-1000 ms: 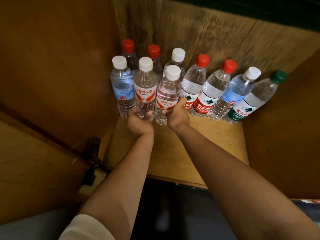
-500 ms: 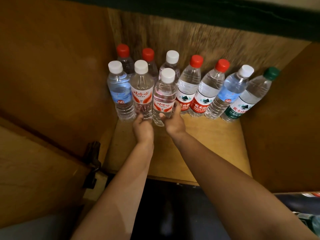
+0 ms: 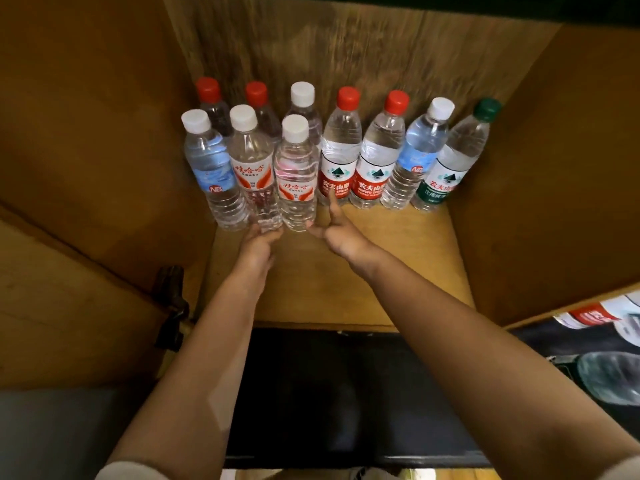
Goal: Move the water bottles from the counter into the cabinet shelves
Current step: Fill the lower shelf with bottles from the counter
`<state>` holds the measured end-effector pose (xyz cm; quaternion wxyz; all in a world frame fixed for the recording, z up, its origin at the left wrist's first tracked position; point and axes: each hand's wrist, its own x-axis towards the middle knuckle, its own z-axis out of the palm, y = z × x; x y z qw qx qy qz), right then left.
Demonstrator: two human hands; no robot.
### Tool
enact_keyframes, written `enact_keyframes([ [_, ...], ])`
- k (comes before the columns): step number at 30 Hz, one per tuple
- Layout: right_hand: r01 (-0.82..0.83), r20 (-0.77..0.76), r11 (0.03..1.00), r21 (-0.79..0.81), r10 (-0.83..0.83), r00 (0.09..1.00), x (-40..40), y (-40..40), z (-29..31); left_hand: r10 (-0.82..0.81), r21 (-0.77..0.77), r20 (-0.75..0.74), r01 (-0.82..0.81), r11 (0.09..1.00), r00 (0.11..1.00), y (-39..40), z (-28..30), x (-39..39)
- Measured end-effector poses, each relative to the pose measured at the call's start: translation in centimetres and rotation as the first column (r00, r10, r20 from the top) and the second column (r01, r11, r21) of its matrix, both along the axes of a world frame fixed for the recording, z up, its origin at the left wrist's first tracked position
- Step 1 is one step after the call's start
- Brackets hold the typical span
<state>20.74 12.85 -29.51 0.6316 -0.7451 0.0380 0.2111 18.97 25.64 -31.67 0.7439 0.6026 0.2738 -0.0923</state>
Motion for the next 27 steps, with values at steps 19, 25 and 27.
enact_keyframes([
  [19,0.365,-0.091,0.931,0.012,-0.363,0.927,-26.0,-23.4,-4.2,-0.749,0.302,-0.221,0.774,0.556,0.624,-15.6,-2.5,-16.1],
  [25,0.574,-0.082,0.816,0.063,-0.569,0.818,-31.9,-32.6,-4.7,-0.792,0.269,-0.260,0.829,0.490,0.552,-25.4,-3.3,-19.0],
  [27,0.636,-0.073,0.769,0.066,-0.632,0.772,-33.6,-35.8,-5.0,-0.817,0.247,-0.259,0.853,0.459,0.515,-29.3,-3.5,-20.3],
])
